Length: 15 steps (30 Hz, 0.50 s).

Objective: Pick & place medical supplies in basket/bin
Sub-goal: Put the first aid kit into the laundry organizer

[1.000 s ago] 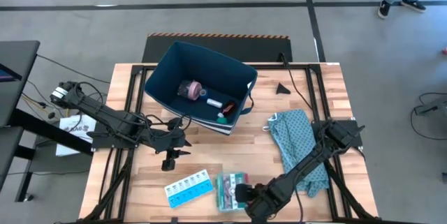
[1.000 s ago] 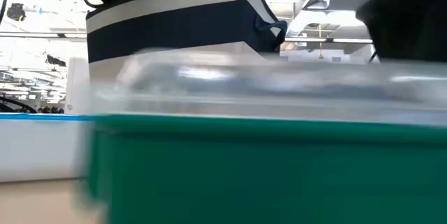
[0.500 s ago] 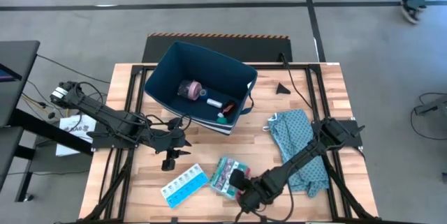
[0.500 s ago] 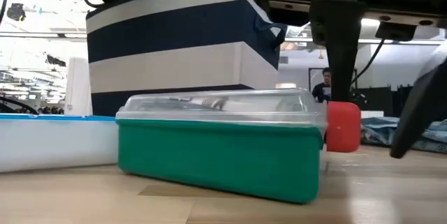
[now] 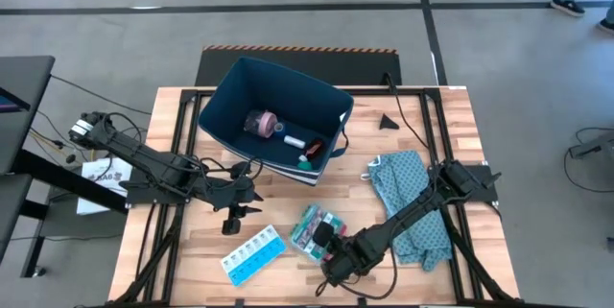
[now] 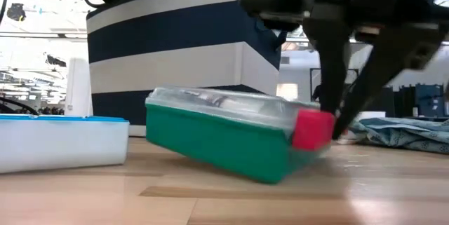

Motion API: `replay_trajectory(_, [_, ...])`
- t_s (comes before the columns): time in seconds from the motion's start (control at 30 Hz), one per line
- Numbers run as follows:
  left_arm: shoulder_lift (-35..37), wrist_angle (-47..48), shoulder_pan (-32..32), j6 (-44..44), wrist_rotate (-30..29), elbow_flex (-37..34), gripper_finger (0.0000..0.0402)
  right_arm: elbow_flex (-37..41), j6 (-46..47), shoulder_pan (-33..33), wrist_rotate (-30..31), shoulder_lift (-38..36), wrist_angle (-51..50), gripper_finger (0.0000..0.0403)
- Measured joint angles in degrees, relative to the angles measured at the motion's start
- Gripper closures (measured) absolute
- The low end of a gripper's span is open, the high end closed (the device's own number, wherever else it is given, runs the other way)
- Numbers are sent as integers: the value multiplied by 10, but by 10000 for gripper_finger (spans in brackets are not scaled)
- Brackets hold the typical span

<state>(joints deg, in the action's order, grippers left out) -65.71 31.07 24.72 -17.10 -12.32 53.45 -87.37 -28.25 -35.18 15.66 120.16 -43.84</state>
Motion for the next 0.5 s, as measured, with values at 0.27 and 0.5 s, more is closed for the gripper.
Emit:
replay_trajectory(0.27, [0, 12, 0, 0, -1, 0, 280, -104, 41, -21, 75, 0, -161, 395])
replay_trajectory(0.5, [0, 12, 0, -5, -4, 0, 280, -234, 175, -27, 148, 0, -351, 398])
